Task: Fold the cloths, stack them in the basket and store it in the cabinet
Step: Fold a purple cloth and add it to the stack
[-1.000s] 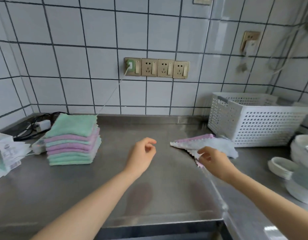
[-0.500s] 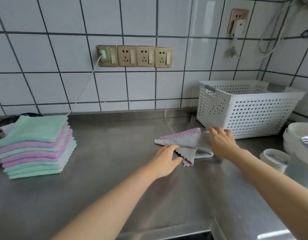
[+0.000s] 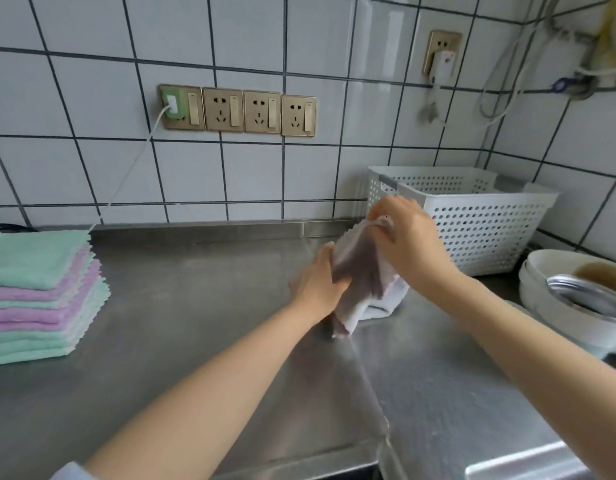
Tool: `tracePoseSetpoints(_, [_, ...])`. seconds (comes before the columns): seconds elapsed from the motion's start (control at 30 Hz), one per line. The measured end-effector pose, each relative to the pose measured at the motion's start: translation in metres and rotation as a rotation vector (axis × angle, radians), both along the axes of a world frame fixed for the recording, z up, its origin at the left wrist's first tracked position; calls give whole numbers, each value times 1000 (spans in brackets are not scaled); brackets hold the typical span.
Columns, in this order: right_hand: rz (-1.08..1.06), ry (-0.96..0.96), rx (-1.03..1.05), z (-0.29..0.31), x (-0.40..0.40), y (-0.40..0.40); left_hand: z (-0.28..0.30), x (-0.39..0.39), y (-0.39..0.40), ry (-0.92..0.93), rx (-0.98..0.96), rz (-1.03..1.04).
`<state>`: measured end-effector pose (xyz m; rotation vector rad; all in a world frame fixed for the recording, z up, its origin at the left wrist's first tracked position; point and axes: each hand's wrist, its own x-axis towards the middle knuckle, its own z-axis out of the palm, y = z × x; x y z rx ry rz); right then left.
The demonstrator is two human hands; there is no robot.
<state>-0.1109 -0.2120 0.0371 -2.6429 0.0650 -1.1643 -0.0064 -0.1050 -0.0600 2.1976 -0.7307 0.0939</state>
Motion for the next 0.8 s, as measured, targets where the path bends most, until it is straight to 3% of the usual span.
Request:
tracePoseSetpoints(0.17, [92,-127,163,29,-18,28,35,-4,27,-67,-270,25])
tracePoseSetpoints(0.37, [103,-135,246,44,-38,36,72,3,103,-76,-298,-71])
tracePoseSetpoints(0.5, [165,128,88,49,-53,39,99,-15,179,194,-89,-310])
tracePoseSetpoints(0.6, [295,367,59,54,-65,48,113,-33,230,250,50,-387])
tracePoseSetpoints(0.67, [262,220,98,55,-66,55,121,-42,251,342,-82,-399])
tracePoseSetpoints(0.73, [196,-55,184,57,-66,64,125,-44,258,411,-369,-370])
tracePoseSetpoints(0.8, [229,-163,268,59,-67,77,128,-46,264,356,-635,-257])
